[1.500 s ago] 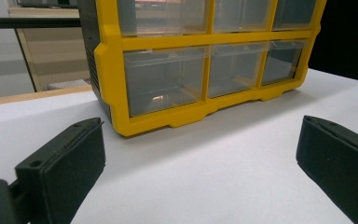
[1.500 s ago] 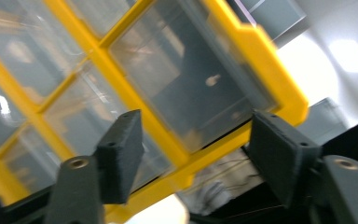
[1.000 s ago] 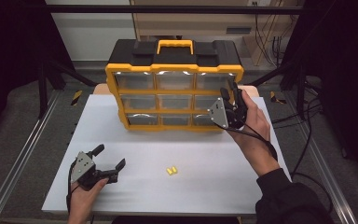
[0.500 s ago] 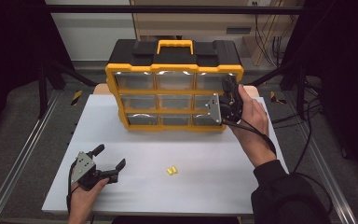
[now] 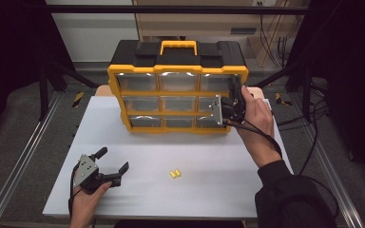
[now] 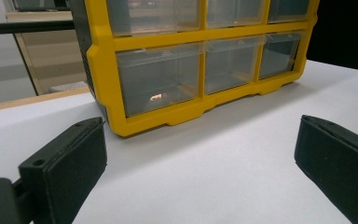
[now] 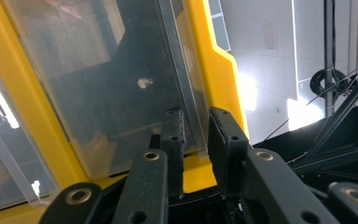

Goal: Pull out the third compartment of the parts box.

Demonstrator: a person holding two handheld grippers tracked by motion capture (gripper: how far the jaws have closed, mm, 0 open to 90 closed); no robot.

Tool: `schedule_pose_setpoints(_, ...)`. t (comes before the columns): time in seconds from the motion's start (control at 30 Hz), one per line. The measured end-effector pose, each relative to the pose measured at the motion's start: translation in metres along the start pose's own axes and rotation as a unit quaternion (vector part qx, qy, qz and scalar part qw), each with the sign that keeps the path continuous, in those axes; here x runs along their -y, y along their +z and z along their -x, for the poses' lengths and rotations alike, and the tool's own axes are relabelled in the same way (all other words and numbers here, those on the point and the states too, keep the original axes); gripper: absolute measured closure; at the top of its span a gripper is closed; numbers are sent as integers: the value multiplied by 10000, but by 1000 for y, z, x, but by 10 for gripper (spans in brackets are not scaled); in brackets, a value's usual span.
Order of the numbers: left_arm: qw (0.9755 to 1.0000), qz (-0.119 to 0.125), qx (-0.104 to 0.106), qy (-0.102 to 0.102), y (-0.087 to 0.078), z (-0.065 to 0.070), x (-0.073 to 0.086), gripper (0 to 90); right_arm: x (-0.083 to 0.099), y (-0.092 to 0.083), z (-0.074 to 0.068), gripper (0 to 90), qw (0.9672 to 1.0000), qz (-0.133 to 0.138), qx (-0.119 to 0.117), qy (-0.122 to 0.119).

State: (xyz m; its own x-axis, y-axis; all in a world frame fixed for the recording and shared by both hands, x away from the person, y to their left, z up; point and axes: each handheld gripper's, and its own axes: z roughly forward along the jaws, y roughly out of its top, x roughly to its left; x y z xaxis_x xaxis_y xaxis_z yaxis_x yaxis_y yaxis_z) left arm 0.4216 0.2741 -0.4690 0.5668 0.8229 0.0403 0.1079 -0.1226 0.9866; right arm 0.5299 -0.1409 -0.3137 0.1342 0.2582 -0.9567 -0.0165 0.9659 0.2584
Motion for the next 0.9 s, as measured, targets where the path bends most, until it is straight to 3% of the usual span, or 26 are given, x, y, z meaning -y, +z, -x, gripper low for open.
schedule_pose_setpoints(0.9,10000,19,-54,30,-1,1,-1,24,-3,2,-10,813,9980,-146,416,-446)
